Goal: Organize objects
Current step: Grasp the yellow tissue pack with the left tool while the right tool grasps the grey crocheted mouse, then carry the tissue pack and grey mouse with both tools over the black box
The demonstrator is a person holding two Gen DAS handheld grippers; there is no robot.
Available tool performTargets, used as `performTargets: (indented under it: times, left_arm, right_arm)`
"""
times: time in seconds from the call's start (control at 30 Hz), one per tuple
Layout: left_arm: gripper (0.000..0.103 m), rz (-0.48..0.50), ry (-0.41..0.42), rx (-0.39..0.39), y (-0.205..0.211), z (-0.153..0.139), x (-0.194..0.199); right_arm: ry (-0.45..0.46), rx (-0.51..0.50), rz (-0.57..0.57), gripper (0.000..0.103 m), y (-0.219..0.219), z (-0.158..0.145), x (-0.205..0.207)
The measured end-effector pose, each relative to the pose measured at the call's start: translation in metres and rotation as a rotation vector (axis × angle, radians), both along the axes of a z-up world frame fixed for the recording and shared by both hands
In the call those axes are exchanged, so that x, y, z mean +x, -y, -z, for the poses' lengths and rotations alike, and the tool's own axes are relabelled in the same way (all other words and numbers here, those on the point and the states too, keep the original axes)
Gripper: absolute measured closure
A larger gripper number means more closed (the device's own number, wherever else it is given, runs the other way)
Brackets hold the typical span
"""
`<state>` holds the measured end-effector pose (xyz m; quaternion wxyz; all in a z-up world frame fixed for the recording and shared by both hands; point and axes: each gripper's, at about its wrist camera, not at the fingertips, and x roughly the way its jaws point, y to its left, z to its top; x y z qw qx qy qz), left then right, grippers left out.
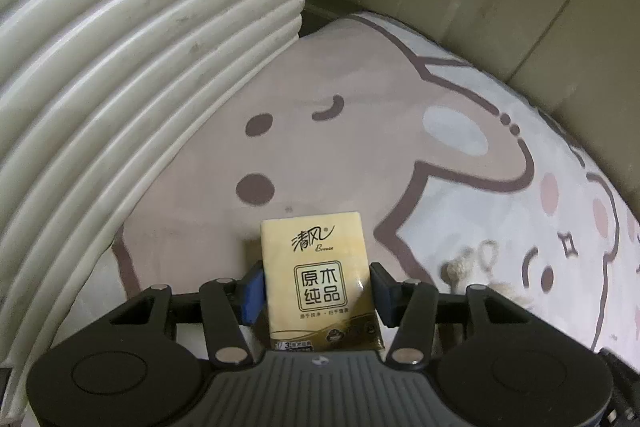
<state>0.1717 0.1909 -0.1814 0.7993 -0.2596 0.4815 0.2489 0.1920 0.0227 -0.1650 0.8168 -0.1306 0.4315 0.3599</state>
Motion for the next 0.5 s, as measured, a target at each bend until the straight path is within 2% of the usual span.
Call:
performTargets:
  times: [0.17,0.5]
  left_arm:
    - [0.049,0.029,-0.005,0.008,0.012,-0.009,-0.013]
    - [0.05,0.084,0.051,0.016,0.046,-0.046,-0.034]
  right_arm:
    - [-0.001,0.007,0.05,0.049,0.022,-0.014,-0.002]
    - [0.039,0.016,0.094,0.049,0.059,-0.047,-0.018]
